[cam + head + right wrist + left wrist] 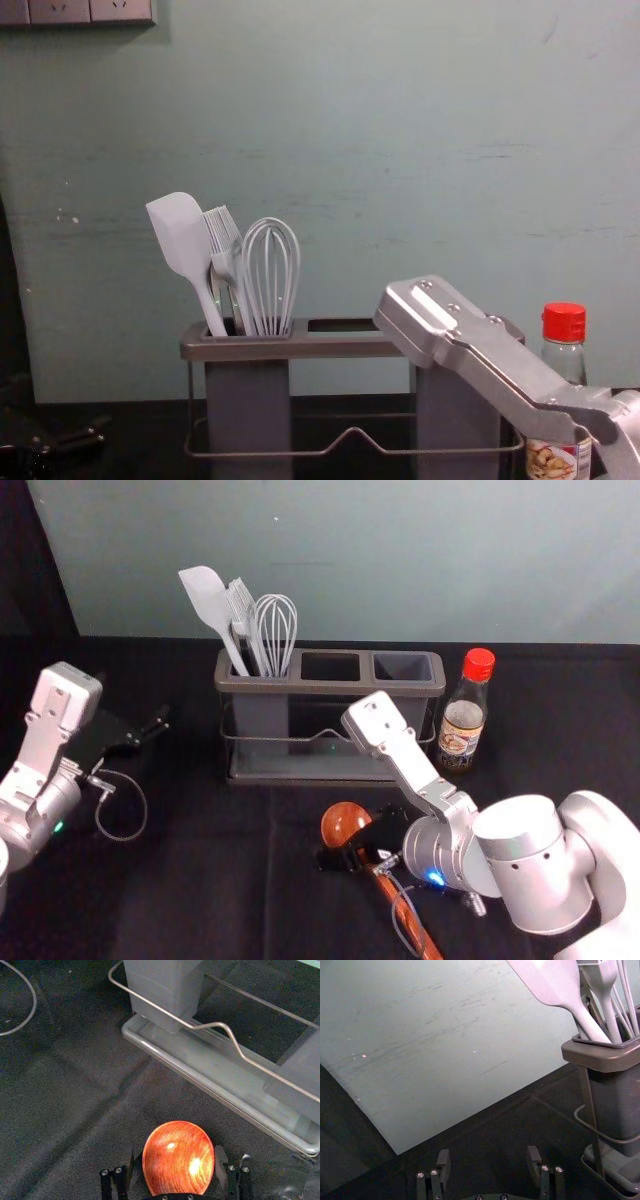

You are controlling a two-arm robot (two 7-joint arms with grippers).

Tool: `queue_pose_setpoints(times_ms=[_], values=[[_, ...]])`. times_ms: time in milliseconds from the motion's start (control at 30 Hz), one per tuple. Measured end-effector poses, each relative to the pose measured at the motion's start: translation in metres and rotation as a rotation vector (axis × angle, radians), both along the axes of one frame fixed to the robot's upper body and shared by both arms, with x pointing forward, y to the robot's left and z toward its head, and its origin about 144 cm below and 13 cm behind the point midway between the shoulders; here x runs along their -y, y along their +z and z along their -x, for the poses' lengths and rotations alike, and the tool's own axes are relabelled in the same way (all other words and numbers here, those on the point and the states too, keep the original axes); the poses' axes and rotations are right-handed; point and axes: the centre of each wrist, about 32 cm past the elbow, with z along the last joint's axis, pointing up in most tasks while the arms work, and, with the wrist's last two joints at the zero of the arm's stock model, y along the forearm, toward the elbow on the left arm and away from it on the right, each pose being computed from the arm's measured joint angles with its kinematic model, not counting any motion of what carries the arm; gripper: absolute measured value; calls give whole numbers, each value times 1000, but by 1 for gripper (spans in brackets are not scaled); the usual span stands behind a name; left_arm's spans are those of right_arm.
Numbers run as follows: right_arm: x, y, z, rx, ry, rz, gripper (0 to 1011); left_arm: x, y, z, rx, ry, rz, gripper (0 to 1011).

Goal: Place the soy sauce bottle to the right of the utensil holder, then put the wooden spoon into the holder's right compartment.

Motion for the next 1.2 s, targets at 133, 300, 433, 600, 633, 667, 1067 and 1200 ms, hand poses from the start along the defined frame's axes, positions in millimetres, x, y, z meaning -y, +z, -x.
queue_pose_setpoints(times_ms=[133,300,433,600,633,667,1067,1200], values=[[0,2,-1,-6,3,4,1004,0,0,0,0,0,0,1005],[1,2,-2,-9,4,4,1004,0,0,0,0,0,0,1005],[2,2,-2,-9,3,2,1004,0,0,0,0,0,0,1005],[2,1,-2,-8,4,-1,1004,0,0,0,0,0,0,1005],[3,1,-2,-9,5,-2,998,0,0,0,0,0,0,1005],[3,0,-2,-9,4,-2,983,0,0,0,0,0,0,1005],[7,3,0,1,3,-11,839,0,0,0,0,0,0,1005],[11,10,5,17,7,-14,839,0,0,0,0,0,0,1005]])
